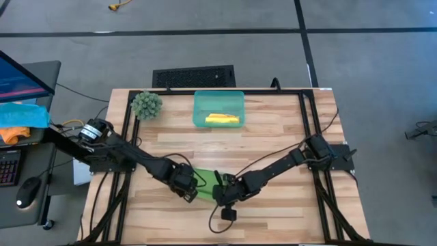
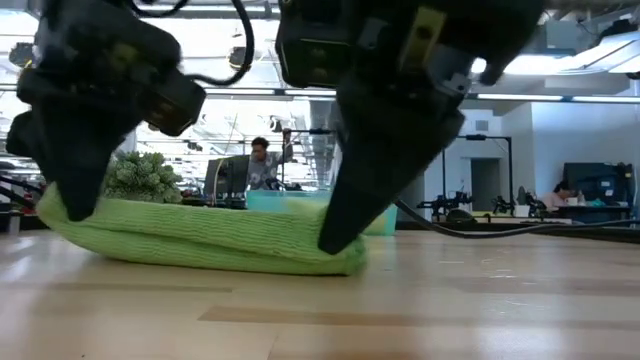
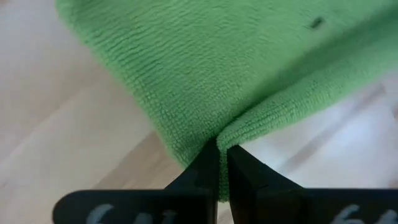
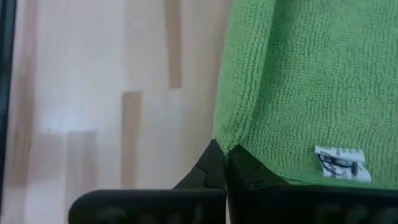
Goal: Roll microfiber towels into tight, uniform cylinder then place into a basket
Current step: Roll the green microfiber cloth
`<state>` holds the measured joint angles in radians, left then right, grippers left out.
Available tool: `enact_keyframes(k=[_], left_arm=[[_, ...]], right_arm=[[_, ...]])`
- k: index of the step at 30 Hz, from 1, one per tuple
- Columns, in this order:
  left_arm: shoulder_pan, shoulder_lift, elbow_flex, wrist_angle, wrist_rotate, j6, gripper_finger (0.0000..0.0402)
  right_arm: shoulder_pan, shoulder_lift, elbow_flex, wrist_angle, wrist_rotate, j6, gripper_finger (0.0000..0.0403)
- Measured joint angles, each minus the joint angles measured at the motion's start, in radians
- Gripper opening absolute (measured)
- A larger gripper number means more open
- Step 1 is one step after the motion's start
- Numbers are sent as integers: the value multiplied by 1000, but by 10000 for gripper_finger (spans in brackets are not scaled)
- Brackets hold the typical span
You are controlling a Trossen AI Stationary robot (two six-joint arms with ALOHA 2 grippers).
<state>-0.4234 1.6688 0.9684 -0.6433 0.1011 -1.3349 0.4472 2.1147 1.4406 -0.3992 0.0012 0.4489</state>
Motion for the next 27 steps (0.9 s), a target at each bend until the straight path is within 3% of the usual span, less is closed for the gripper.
enact_keyframes(k=[13,18,27], left_arm=[[-154,0,0,263,249,86,4],[-144,0,-1,191,270,-29,4],[-90,0,-4,73,252,-86,4]], right_arm=[[43,0,8,90,-176,-98,6],[23,0,41,81,-161,-100,12],[-4,0,45,84,-160,-18,9]])
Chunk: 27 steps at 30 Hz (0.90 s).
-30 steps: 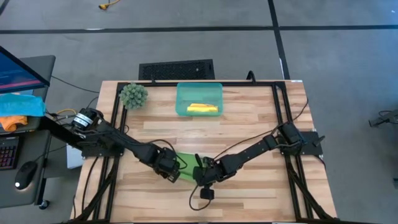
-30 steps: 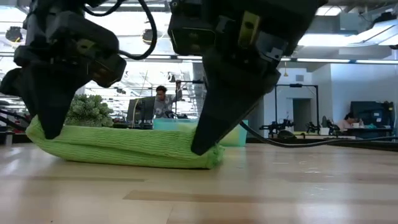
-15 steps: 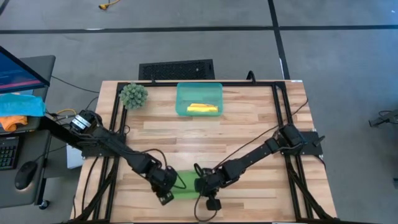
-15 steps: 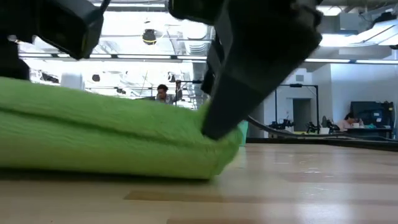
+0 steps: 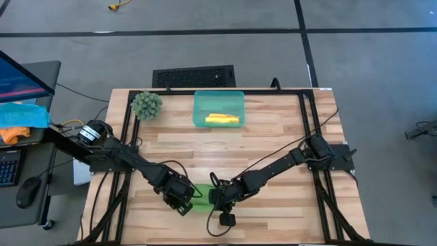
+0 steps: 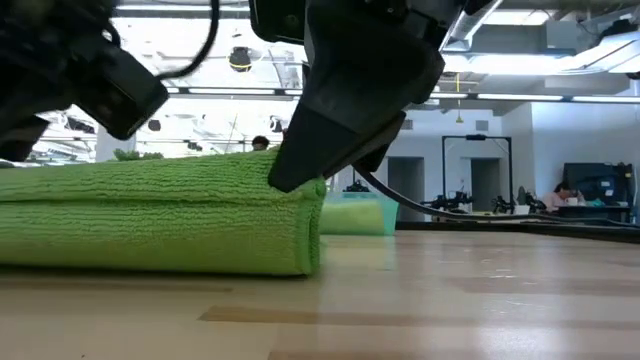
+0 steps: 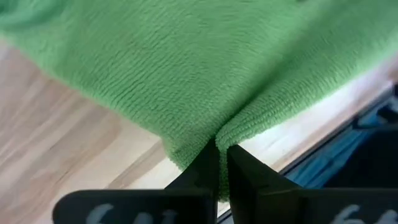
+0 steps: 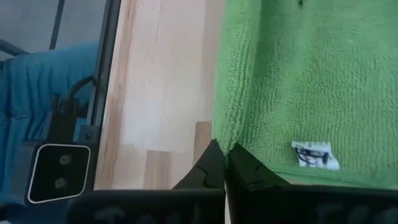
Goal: Roll microfiber towels into tight, uniform cylinder then place into a basket
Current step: Roll the green microfiber cloth
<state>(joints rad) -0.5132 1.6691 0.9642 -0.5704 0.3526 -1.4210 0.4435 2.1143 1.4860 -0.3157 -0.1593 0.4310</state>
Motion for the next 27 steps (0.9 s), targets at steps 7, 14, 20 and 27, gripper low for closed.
enact_keyframes(k=[7,14,20,27], left_arm=[[80,1,-1,-27,54,-18,4],[149,1,-1,-93,63,11,4],[181,2,-1,-103,91,44,4],[125,2,1,-32,164,46,4]], right_arm=[[4,0,0,-5,6,-3,5],[-12,0,0,-85,130,-12,8],[-21,0,0,-107,145,8,6],[11,0,0,-57,32,-4,7]])
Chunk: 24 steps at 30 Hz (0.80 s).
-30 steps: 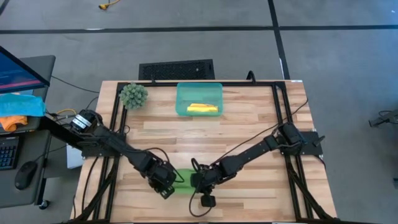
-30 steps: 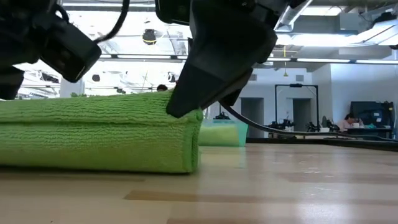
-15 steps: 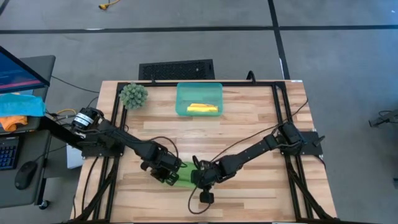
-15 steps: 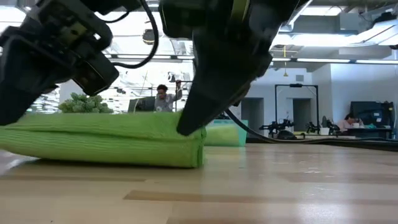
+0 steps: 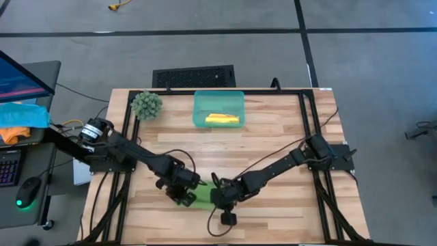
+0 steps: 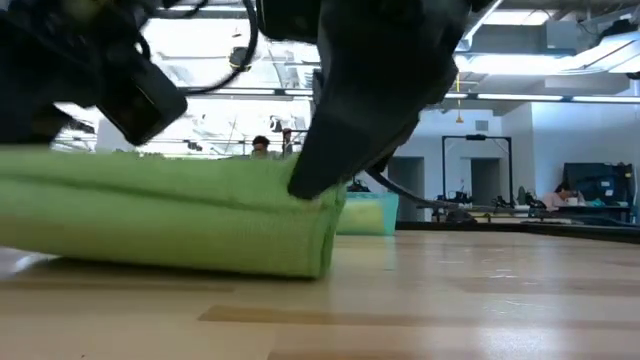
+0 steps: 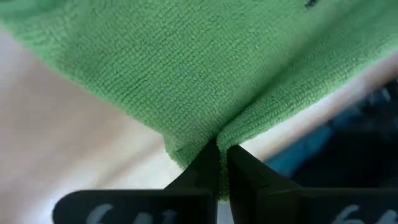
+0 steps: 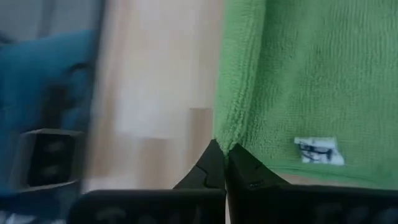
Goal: Roll microfiber towels into tight, uniform cylinder then place into a basket
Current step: Roll the green microfiber cloth
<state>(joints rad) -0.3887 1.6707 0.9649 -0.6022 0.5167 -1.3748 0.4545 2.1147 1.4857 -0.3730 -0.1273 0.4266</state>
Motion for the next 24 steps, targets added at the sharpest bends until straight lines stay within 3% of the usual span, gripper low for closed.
enact_keyframes(k=[3,7,10,24], left_arm=[[-32,0,6,79,76,-23,4],[-60,0,14,131,105,-59,4],[-61,1,13,88,91,-76,4],[-71,1,13,24,25,-51,4]], right_arm=[[17,0,0,39,-72,-29,8],[14,0,-1,36,-3,-31,8],[-13,0,-2,25,90,3,8],[-56,0,-2,46,118,62,8]])
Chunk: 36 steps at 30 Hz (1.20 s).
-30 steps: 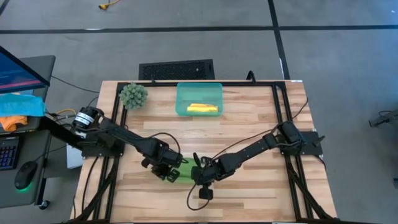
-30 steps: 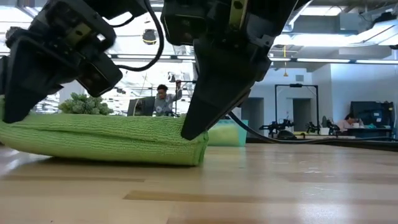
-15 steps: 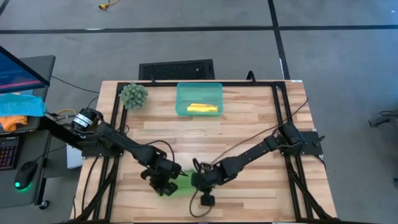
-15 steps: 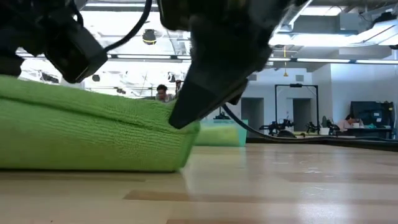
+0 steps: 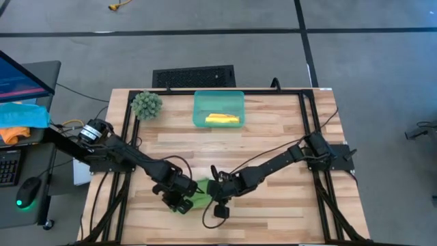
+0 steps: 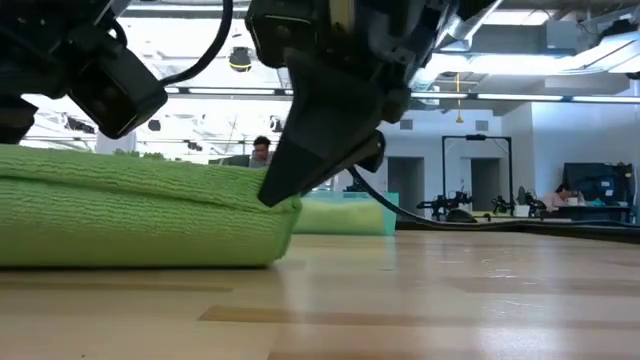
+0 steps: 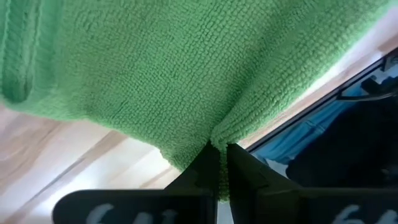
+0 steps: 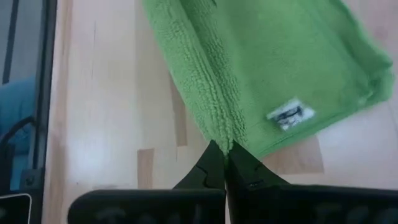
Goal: Roll microfiber towels into tight, uniform cylinder then place into a basket
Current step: Roll the green microfiber cloth
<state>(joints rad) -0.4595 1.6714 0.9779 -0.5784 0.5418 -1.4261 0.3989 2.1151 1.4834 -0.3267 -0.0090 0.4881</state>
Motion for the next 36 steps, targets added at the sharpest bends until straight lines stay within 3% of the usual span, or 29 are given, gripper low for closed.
enact_keyframes(k=[8,12,15,21,36], left_arm=[[-39,0,3,24,-55,10,4],[-43,-1,3,-7,-136,44,4],[-43,-1,2,-57,-219,62,4],[-35,-1,1,-113,-330,80,4],[54,50,-17,-128,-303,198,4]], right_arm=[[92,0,40,-33,-46,37,8],[116,1,73,-40,-5,-16,8],[99,1,76,-61,45,-12,8],[35,58,73,-121,25,32,8],[3,99,81,-95,-86,39,9]])
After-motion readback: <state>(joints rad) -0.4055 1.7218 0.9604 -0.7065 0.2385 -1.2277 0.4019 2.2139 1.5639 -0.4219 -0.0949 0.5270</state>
